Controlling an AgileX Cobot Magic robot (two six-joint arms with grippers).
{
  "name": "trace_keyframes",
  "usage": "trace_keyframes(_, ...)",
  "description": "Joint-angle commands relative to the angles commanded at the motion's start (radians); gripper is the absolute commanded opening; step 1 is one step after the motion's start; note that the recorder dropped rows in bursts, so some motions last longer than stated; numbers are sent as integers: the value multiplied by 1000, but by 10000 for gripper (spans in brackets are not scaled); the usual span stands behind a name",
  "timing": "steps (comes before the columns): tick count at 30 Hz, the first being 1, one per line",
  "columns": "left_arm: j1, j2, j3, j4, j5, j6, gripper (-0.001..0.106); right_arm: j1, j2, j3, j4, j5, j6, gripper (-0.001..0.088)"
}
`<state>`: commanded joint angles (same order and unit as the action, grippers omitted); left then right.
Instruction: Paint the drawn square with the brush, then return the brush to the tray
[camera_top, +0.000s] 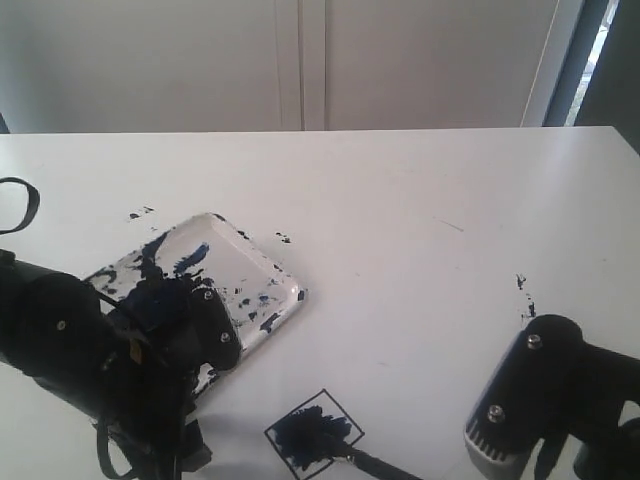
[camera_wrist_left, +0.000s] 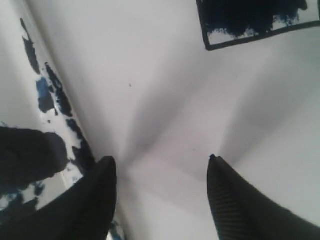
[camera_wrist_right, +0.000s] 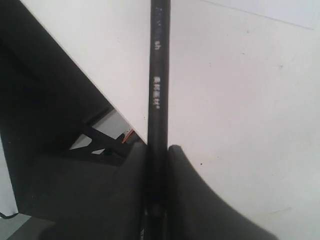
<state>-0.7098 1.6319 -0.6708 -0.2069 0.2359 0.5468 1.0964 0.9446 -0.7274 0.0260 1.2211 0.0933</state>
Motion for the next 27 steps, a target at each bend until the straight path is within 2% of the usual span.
trace_keyframes(10,0,2,0,5,5,5,586,0,0,-18,0,0,0,0)
trace_keyframes(18,0,2,0,161,26,7,586,0,0,-18,0,0,0,0)
trace_keyframes(27,0,2,0,219,20,42,586,0,2,-18,-34,0,3,0)
